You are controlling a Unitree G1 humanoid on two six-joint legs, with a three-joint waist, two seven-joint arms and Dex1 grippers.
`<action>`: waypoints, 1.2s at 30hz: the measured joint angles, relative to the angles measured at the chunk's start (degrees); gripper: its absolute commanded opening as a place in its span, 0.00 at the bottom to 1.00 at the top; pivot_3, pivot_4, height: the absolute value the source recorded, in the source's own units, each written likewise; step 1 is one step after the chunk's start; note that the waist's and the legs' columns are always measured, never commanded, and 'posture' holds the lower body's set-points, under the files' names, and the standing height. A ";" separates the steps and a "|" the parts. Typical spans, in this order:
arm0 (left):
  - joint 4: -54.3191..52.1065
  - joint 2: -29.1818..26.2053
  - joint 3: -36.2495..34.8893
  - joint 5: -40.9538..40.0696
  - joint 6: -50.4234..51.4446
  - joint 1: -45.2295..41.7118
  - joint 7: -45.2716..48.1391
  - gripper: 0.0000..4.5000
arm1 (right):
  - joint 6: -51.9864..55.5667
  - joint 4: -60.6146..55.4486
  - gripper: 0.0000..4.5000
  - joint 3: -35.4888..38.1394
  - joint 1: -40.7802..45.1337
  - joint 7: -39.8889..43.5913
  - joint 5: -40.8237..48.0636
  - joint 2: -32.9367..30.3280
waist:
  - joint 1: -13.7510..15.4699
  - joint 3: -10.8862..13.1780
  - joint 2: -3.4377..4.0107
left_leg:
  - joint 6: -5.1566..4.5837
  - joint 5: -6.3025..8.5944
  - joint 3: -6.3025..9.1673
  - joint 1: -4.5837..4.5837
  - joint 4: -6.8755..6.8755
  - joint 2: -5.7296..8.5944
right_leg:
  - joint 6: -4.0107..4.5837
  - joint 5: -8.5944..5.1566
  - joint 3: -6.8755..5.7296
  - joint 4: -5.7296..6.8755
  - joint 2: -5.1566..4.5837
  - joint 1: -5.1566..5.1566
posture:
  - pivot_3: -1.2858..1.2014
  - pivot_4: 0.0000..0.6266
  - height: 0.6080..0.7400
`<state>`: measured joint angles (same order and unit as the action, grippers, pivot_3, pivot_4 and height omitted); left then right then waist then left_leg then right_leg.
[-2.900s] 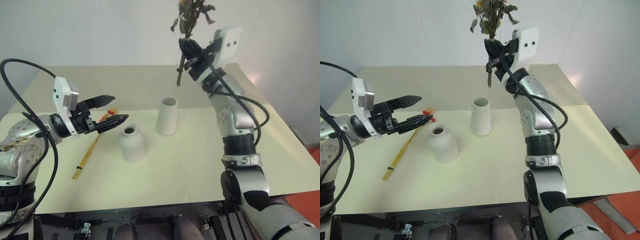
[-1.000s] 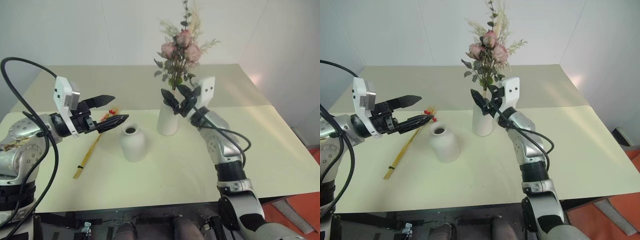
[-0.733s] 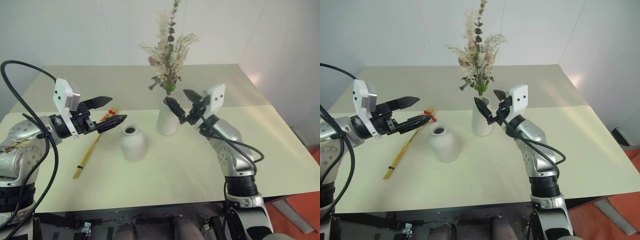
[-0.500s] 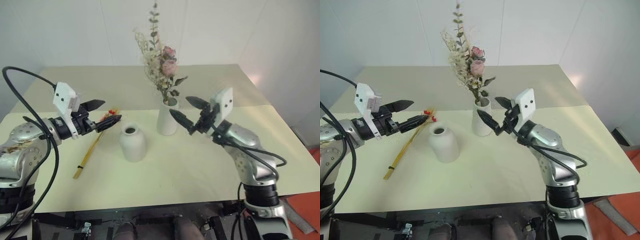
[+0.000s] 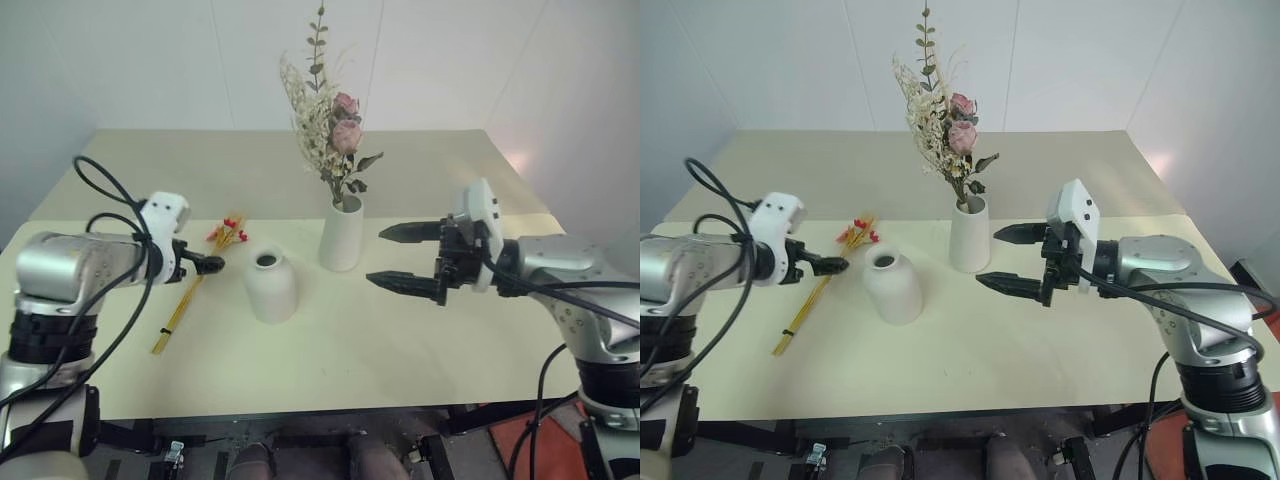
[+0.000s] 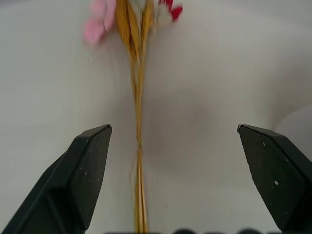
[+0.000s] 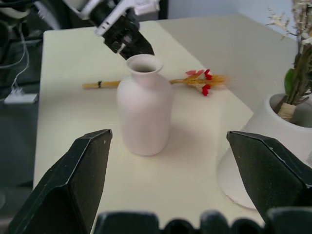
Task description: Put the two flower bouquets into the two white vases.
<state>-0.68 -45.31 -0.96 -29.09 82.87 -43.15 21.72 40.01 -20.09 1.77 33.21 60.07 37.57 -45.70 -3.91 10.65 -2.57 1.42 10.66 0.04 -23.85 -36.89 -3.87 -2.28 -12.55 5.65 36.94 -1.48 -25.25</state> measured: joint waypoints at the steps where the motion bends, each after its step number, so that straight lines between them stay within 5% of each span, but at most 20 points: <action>1: 1.50 0.51 1.03 0.56 -0.06 -0.61 -0.09 1.00 | -0.03 0.07 1.00 -0.01 0.00 1.10 -0.01 -0.44 | 0.02 0.00 0.00 | 0.00 0.00 0.00 0.00 -0.01 0.00 | 0.00 0.00 0.00 0.01 0.00 0.00 | 0.52 0.24 1.00; 4: 4.79 1.39 2.62 2.19 -0.58 -2.09 0.26 1.00 | -0.15 0.15 1.00 0.02 0.16 2.56 -0.03 -1.08 | 0.02 0.00 0.00 | 0.00 0.00 0.00 0.00 0.00 0.01 | 0.00 0.00 0.00 0.01 0.00 0.00 | 0.52 0.24 1.00; 7: 7.49 2.39 4.21 3.45 -1.75 -3.13 0.88 0.88 | -0.15 0.13 1.00 0.10 0.21 3.31 0.02 -1.24 | 0.10 0.00 0.00 | 0.00 0.00 0.00 -0.01 0.00 0.01 | 0.00 0.00 0.00 0.01 0.00 0.00 | 0.52 0.24 1.00; 19: 10.74 3.20 5.77 7.08 -4.27 -3.31 2.76 0.00 | -0.13 -0.60 1.00 1.71 0.11 3.96 2.07 -3.90 | 0.27 0.00 -0.01 | 0.00 0.00 0.00 -0.02 -0.01 0.02 | 0.00 0.00 0.01 0.03 -0.01 -0.01 | 0.52 0.24 1.00; 23: 10.54 3.41 4.67 7.70 -5.75 -2.95 2.58 0.00 | -0.13 -0.58 1.00 1.70 0.10 3.99 2.04 -3.98 | 0.33 0.00 -0.01 | 0.00 0.00 -0.01 -0.02 -0.01 0.02 | 0.00 0.00 0.01 0.03 -0.01 -0.01 | 0.52 0.24 1.00; 29: 2.80 5.76 -9.82 6.44 -25.70 4.23 3.42 0.00 | -0.19 0.62 1.00 1.67 -0.73 3.87 1.92 -3.97 | 0.49 0.00 -0.03 | 0.01 0.00 -0.01 -0.04 -0.03 0.00 | 0.04 0.03 0.01 0.04 -0.04 0.00 | 0.52 0.24 1.00; 36: -7.45 8.90 -25.45 -9.83 -33.96 1.52 11.34 0.00 | -1.69 2.64 1.00 1.58 -2.67 5.05 0.94 -3.97 | 1.61 0.00 -0.03 | 0.01 0.00 -0.02 -0.04 -0.07 0.02 | 0.00 0.02 -0.02 0.02 -0.05 0.06 | 0.52 0.24 1.00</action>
<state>-8.13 -36.41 -26.41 -38.92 48.91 -41.63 33.06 38.33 -17.46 3.36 30.54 65.13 38.52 -49.67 -2.30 10.65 -2.60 1.43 10.66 0.02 -23.89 -36.97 -3.85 -2.28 -12.53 5.63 36.96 -1.53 -25.19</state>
